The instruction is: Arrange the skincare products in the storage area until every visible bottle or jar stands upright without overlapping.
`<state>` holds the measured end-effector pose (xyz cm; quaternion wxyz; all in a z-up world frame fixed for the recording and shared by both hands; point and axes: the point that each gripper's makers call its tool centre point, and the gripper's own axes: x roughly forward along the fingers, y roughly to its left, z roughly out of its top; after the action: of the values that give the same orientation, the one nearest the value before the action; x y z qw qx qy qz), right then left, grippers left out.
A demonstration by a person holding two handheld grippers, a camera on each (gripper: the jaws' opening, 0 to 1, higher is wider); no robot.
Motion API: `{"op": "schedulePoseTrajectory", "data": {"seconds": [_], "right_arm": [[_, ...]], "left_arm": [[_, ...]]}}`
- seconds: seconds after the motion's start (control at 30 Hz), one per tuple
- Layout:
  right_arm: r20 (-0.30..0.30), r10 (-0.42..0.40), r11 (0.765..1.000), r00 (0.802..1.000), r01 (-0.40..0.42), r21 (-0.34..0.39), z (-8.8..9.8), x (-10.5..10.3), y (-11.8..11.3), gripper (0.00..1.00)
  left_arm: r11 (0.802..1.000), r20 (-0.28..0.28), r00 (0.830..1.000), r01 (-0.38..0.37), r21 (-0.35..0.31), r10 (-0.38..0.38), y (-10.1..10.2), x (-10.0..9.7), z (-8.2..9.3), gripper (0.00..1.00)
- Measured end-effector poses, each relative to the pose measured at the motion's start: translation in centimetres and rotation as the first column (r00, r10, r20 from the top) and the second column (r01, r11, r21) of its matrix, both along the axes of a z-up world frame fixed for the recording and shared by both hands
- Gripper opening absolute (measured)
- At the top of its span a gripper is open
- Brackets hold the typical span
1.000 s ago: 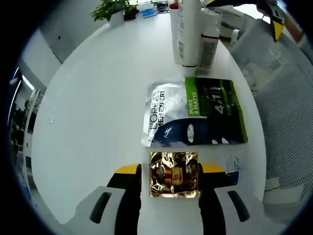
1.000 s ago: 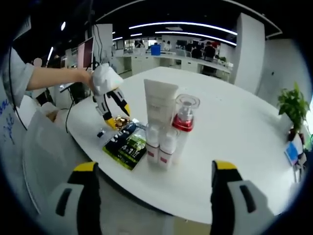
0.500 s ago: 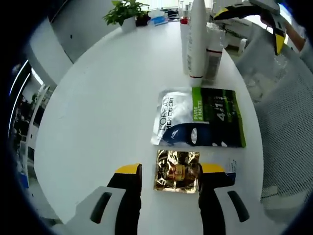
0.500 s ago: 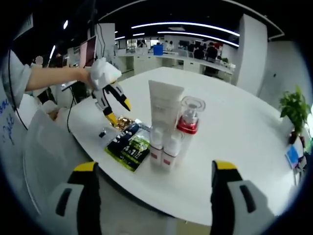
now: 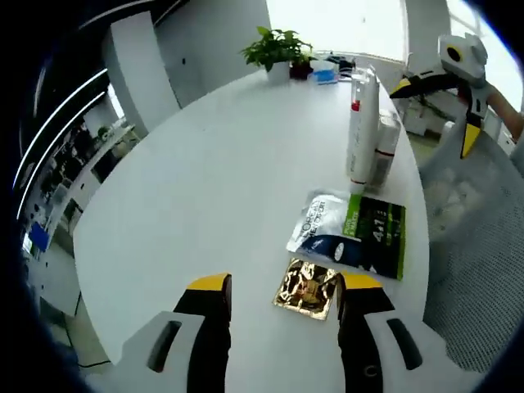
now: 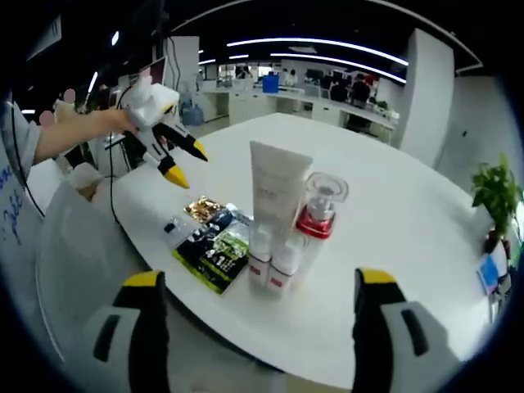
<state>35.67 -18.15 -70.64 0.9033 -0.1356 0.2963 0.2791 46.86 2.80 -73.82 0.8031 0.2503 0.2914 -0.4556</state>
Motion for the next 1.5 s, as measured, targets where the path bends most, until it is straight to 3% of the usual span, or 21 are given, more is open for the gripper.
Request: {"op": "schedulePoseTrajectory", "data": {"seconds": [0.17, 0.37, 0.47, 0.63, 0.9, 1.07, 1.23, 1.5], "right_arm": [[0.008, 0.013, 1.000, 1.000, -0.013, -0.010, 0.3, 0.2, 0.1, 0.96], [0.028, 0.014, 1.000, 1.000, -0.014, -0.004, 0.7, 0.5, 0.3, 0.96], [0.044, 0.004, 1.000, 0.999, -0.004, -0.001, 0.9, 0.6, 0.2, 0.97], [0.077, -0.018, 0.999, 0.997, 0.015, 0.028, 1.5, 0.9, 0.0, 0.98], [0.122, -0.057, 0.997, 0.991, 0.049, 0.066, 1.4, 0.9, -0.6, 0.99], [0.148, -0.073, 0.995, 0.986, 0.062, 0.078, 1.2, 0.8, -0.8, 1.00], [0.145, -0.076, 0.995, 0.987, 0.065, 0.079, 0.8, 0.5, -0.9, 1.00], [0.149, -0.117, 0.989, 0.982, 0.101, 0.108, 0.4, 0.3, -1.7, 1.00]], "left_arm": [[0.996, 0.079, 0.995, -0.060, -0.070, 0.065, 1.1, -0.9, 2.3, 0.54], [0.986, 0.123, 0.982, -0.134, -0.101, 0.146, 2.7, -2.4, 3.3, 0.59], [0.968, 0.128, 0.969, -0.188, -0.166, 0.210, 3.4, -3.4, 4.1, 0.63], [0.962, 0.175, 0.956, -0.205, -0.181, 0.237, 4.2, -4.9, 4.7, 0.72], [0.922, 0.122, 0.933, -0.304, -0.239, 0.340, 5.5, -7.2, 3.7, 0.80], [0.909, 0.122, 0.922, -0.330, -0.254, 0.368, 6.2, -8.2, 3.5, 0.84], [0.874, 0.108, 0.899, -0.376, -0.307, 0.425, 6.7, -8.9, 4.0, 0.91], [0.855, 0.122, 0.886, -0.385, -0.348, 0.448, 6.3, -10.1, 4.4, 0.97]]}}
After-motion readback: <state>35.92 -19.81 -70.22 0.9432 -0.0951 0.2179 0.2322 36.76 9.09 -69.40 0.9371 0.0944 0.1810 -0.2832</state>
